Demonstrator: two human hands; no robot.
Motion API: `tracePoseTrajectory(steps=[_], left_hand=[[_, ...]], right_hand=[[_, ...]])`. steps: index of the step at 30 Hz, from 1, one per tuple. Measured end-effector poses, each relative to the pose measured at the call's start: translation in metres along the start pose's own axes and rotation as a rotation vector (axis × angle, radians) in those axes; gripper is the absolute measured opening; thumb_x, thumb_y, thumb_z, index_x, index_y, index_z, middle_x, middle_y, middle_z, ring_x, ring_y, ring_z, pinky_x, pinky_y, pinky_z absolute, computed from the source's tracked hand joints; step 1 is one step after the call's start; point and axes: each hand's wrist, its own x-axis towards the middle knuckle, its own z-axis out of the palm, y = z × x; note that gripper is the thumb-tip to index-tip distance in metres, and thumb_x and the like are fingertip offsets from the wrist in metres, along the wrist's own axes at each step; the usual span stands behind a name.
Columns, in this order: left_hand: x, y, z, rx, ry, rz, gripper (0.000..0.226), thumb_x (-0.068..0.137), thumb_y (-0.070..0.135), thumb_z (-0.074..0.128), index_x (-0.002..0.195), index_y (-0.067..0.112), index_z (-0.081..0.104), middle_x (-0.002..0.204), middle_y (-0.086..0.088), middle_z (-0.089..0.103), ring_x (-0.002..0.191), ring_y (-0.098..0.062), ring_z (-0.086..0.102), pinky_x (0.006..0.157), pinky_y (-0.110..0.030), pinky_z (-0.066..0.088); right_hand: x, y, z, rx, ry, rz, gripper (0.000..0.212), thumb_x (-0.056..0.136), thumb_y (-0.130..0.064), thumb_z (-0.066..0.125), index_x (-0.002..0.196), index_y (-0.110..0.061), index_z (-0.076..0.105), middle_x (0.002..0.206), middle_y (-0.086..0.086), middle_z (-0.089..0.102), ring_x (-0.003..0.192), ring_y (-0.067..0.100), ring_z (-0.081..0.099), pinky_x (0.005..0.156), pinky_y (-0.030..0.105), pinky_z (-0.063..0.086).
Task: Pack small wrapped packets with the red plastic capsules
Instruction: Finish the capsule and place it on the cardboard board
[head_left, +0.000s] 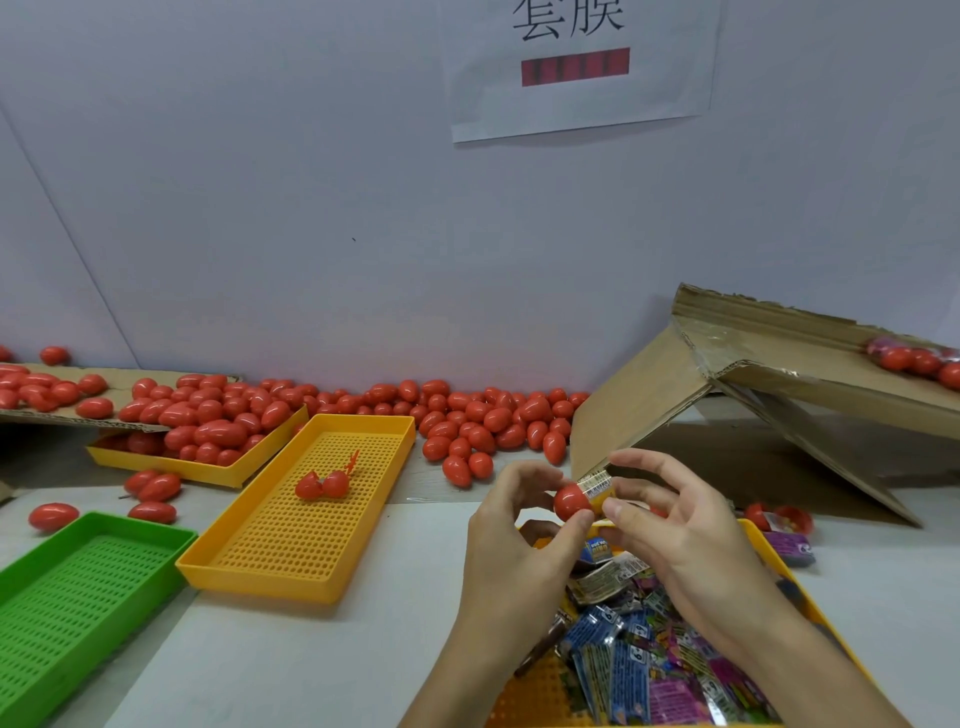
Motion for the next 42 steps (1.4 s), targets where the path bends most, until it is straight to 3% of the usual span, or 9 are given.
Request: tracePoseTrajectory(steps=[10, 16, 20, 30, 42], left_hand=[[0.0007, -0.0028, -0.0008, -0.021, 0.019, 0.012, 0.040, 0.079, 0.001, 0.080, 0.104, 0.023, 0.057, 0.097, 0.017, 0.070, 0.097, -0.005, 0.066, 0.069, -0.023, 0.056], [0.0006, -0.0031, -0.0010, -0.006, 0.011, 0.019, 0.040, 0.079, 0.001, 0.080, 0.104, 0.024, 0.058, 0.098, 0.015, 0.070, 0.099, -0.007, 0.066, 0.072, -0.028, 0.059], [0.0003, -0.0032, -0.0004, -0.003, -0.005, 0.013, 0.039, 0.080, 0.002, 0.080, 0.104, 0.024, 0.058, 0.098, 0.014, 0.070, 0.101, -0.008, 0.066, 0.073, -0.030, 0.059], [0.0003, -0.0035, 0.0003, 0.024, -0.021, 0.018, 0.038, 0.080, 0.004, 0.080, 0.104, 0.024, 0.058, 0.100, 0.017, 0.070, 0.101, -0.006, 0.066, 0.073, -0.028, 0.058], [0.0005, -0.0037, 0.0006, 0.034, -0.029, 0.046, 0.038, 0.079, 0.004, 0.080, 0.103, 0.023, 0.058, 0.099, 0.017, 0.070, 0.099, -0.005, 0.066, 0.069, -0.021, 0.055]], right_hand=[[-0.0016, -0.0020, 0.0020, -0.005, -0.016, -0.029, 0.036, 0.083, 0.000, 0.073, 0.107, -0.027, 0.071, 0.101, 0.008, 0.073, 0.098, 0.027, 0.073, 0.073, 0.028, 0.059], [-0.0028, -0.0049, 0.0049, -0.003, -0.026, -0.049, 0.031, 0.067, -0.030, 0.078, 0.098, -0.027, 0.076, 0.102, 0.011, 0.073, 0.099, 0.029, 0.073, 0.079, 0.036, 0.060], [-0.0024, -0.0044, 0.0053, -0.052, 0.014, -0.068, 0.021, 0.072, -0.027, 0.074, 0.093, -0.025, 0.076, 0.098, 0.010, 0.075, 0.096, 0.027, 0.073, 0.081, 0.042, 0.060], [-0.0026, -0.0042, 0.0053, -0.107, 0.041, -0.084, 0.020, 0.070, -0.032, 0.075, 0.090, -0.030, 0.075, 0.093, 0.005, 0.075, 0.092, 0.022, 0.074, 0.073, 0.032, 0.061], [-0.0046, -0.0027, 0.0061, -0.178, 0.078, -0.083, 0.021, 0.071, -0.036, 0.074, 0.089, -0.025, 0.074, 0.090, 0.005, 0.076, 0.088, 0.021, 0.074, 0.078, 0.042, 0.062]])
